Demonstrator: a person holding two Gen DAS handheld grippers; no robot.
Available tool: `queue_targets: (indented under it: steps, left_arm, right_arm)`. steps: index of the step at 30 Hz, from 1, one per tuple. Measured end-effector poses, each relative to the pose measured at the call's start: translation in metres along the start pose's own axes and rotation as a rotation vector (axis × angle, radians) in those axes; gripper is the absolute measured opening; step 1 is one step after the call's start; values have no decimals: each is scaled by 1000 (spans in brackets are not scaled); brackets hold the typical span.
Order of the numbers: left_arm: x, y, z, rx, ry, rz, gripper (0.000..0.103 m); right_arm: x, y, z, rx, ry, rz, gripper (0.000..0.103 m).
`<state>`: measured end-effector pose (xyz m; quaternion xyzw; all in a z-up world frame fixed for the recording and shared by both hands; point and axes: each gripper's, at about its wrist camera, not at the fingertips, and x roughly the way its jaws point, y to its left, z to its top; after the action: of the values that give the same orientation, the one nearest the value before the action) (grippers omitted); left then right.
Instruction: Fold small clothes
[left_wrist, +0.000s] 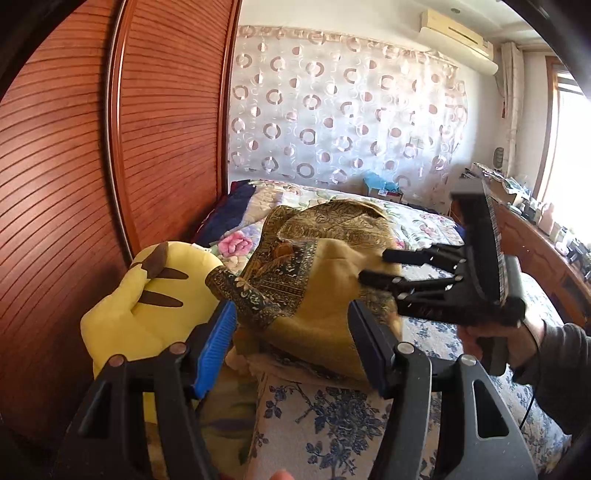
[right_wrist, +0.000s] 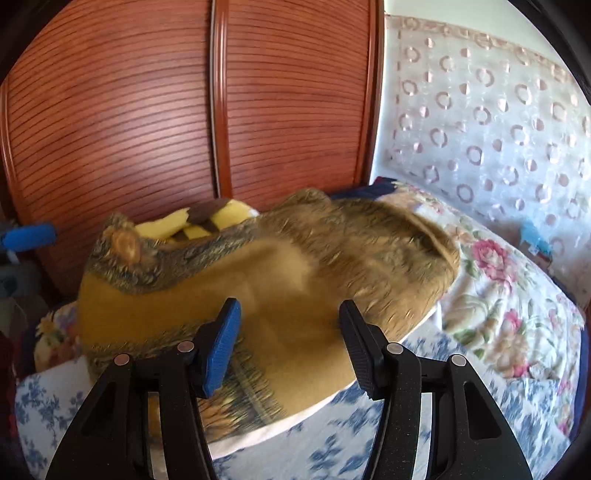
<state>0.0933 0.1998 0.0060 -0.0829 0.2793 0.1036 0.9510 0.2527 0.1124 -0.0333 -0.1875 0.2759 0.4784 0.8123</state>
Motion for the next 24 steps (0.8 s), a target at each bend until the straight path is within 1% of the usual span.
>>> queue_targets:
  steps: [3,5,7,10,15,17,19,21,24]
  left_arm:
    - [-11,-7,-1,21,-8,7,62]
    - [-17,-11,-3,28,-12,10,62]
    - [-23,-16,-5,36,-13,13,62]
    - [-31,-29,-9,61,-20,2,62]
    - [-44,-53,-13,106,-34,-33,62]
    - [-48,-63,-15,111,-34,-63,62]
    - [-53,-73,-16,108,-49,-80,63]
    - [-55,-84,-18,116,-46,-82,63]
    - [-57,-99,-21,135,-46,-106,63]
  right_arm:
    - [-4,3,-7,27,6,-11,57]
    - [-12,3,-12,56,4,-9,57]
    - [-24,4,-16,76,1,-25,57]
    - [-53,5,-26,107,-16,-50,57]
    - [-116,8,-49,160,-58,-112,58]
    - [-140,10,-58,179,-74,-140,67]
    - [-163,12,-67,202,-89,-166,72]
    - [-185,13,-77,226,-97,-190,75]
    - [-214,15,-94,263,-111,-237,81]
